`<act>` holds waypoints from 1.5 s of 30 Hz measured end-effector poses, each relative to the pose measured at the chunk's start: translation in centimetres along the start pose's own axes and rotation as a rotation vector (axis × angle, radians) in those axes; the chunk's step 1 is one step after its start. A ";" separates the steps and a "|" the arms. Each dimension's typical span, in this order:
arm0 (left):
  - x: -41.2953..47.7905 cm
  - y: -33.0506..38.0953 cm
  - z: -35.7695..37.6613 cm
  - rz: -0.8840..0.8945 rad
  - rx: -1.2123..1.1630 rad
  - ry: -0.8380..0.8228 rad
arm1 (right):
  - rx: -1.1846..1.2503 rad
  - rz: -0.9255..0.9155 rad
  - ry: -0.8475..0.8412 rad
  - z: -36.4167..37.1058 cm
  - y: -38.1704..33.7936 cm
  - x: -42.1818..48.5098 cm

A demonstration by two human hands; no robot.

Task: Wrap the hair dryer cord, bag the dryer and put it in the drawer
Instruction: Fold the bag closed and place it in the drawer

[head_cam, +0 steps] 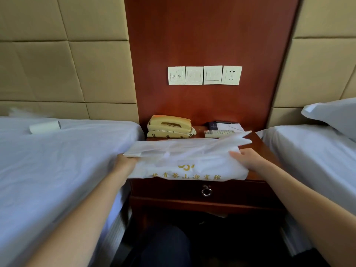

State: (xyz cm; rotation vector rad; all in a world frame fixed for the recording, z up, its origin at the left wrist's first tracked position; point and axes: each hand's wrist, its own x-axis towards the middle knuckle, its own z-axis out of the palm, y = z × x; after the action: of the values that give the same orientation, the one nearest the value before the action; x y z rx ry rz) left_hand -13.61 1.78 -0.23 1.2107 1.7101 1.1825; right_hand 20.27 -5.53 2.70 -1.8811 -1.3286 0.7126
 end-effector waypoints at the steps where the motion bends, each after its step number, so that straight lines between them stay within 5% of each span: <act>1: 0.4 0.0 0.1 0.005 -0.003 -0.018 | -0.023 0.007 0.002 0.0 0.0 0.7; 10: 2.5 0.7 0.4 -0.024 0.088 -0.080 | 0.004 0.110 0.014 -0.1 -0.8 2.6; 17: 3.0 2.7 -0.2 0.022 0.335 -0.124 | 0.087 -0.159 -0.031 -1.1 -2.5 2.4; 24: 3.9 3.8 0.8 -0.001 0.153 -0.041 | 0.253 -0.111 0.138 -0.5 -3.8 2.9; 32: 3.4 3.0 1.3 0.157 0.384 0.166 | -0.135 -0.034 0.249 0.7 -2.1 4.3; 38: 2.2 2.2 2.9 0.250 0.938 0.163 | -0.333 0.063 0.178 2.9 -1.2 3.8; 42: 0.5 3.2 5.9 0.507 0.982 -0.036 | -0.637 -0.068 0.290 3.7 -1.2 3.1; 45: -0.5 3.2 7.8 0.460 0.977 -0.249 | -0.814 -0.245 0.312 4.6 -1.7 3.2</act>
State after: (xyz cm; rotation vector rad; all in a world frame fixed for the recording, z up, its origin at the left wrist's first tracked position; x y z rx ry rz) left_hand -5.43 3.83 0.31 2.3076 1.9045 0.3173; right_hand 16.83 -1.09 1.21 -2.2377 -1.7394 -0.3063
